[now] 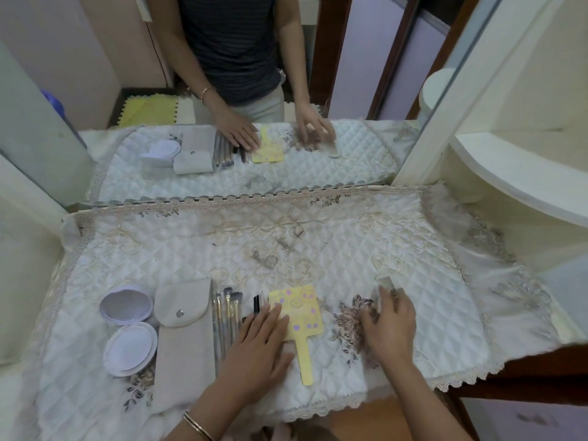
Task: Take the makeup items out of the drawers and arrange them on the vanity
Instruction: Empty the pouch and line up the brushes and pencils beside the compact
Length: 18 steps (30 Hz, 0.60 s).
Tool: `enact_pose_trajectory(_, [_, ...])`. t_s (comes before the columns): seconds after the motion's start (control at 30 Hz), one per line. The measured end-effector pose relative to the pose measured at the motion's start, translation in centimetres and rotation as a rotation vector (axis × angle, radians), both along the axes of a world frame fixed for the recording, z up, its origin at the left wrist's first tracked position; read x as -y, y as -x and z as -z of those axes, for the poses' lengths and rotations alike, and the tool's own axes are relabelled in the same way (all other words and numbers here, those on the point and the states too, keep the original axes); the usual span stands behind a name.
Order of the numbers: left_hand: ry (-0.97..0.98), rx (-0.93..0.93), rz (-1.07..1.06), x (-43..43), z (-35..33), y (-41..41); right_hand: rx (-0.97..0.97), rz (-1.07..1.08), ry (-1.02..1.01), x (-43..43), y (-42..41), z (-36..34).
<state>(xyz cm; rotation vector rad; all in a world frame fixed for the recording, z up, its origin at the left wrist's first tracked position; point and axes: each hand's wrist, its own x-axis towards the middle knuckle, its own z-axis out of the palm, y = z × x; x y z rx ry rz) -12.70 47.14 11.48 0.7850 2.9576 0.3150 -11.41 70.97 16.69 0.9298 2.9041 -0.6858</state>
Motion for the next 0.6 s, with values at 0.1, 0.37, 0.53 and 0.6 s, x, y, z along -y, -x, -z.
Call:
enact_pose_trajectory(0.1, [0.045, 0.034, -0.041, -1.6, -0.1, -0.9, 0.093, -0.018, 0.005, -3.6, -0.4, 0.6])
enact_pose_trajectory(0.37, [0.151, 0.074, -0.186, -3.1, -0.5, -2.1, -0.014, -0.298, 0.121, -1.2, 0.4, 1.3])
enact_pose_trajectory(0.53, [0.211, 0.090, -0.218, -3.6, -0.8, -2.5, -0.026, -0.476, 0.195, 1.1, 1.0, 1.5])
enact_pose_trajectory(0.6, [0.219, 0.106, -0.221, -3.6, -0.8, -2.5, -0.023, -0.480, 0.222, 1.5, 0.8, 1.3])
